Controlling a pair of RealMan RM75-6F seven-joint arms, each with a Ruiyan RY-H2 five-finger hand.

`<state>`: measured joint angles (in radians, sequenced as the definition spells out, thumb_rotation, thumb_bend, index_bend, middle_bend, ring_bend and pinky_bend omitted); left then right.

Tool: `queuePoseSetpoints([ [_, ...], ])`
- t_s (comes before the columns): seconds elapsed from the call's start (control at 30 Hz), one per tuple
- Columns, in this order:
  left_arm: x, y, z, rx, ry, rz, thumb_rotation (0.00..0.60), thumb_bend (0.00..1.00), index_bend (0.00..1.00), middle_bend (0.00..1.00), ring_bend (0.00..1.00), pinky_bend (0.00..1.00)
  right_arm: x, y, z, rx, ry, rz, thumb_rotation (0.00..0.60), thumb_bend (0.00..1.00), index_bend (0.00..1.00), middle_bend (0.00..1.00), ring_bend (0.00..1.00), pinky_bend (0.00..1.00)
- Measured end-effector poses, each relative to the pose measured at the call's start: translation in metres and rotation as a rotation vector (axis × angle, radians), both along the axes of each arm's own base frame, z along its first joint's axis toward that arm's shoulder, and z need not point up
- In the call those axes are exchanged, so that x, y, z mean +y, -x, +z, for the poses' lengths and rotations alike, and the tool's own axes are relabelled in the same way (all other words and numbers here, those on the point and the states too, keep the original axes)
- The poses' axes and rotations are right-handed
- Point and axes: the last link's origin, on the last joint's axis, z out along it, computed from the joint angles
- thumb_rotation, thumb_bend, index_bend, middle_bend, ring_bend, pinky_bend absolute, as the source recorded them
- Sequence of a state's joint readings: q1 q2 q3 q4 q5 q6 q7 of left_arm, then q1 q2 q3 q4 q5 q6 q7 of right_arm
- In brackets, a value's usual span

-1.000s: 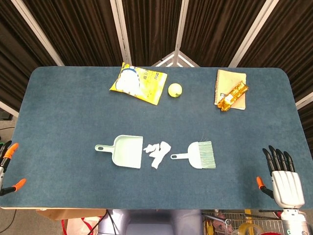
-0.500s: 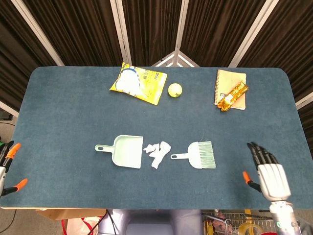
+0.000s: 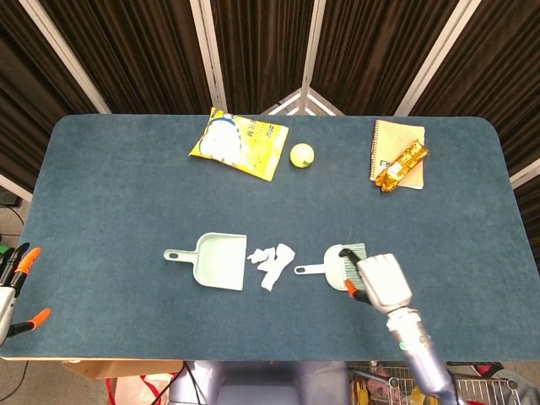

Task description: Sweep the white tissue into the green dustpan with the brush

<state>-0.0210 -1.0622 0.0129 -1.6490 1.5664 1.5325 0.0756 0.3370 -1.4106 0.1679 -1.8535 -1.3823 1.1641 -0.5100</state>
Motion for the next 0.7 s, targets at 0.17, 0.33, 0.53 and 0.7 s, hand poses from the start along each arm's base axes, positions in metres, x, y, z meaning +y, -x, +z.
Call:
queuePoseSetpoints([
  [0.17, 0.000, 0.000, 0.000, 0.002, 0.002, 0.000, 0.600, 0.00, 0.00, 0.00, 0.00, 0.00, -0.005, -0.020, -0.036, 0.032, -0.055, -0.001, 0.600, 0.34, 0.36, 0.92, 0.92, 0.85],
  [0.33, 0.001, 0.000, -0.001, 0.006, 0.004, -0.002, 0.600, 0.00, 0.00, 0.00, 0.00, 0.00, -0.008, -0.035, -0.068, 0.058, -0.087, 0.001, 0.600, 0.34, 0.36, 0.92, 0.92, 0.85],
  [0.53, 0.001, 0.000, -0.001, 0.009, 0.004, -0.001, 0.600, 0.00, 0.00, 0.00, 0.00, 0.00, -0.016, -0.042, -0.097, 0.093, -0.090, -0.019, 0.600, 0.34, 0.36, 0.92, 0.92, 0.85],
  [0.7, 0.001, 0.001, -0.001, 0.008, 0.003, 0.002, 0.600, 0.00, 0.00, 0.00, 0.00, 0.00, -0.023, -0.043, -0.108, 0.118, -0.072, -0.026, 0.600, 0.34, 0.36, 0.92, 0.92, 0.85],
])
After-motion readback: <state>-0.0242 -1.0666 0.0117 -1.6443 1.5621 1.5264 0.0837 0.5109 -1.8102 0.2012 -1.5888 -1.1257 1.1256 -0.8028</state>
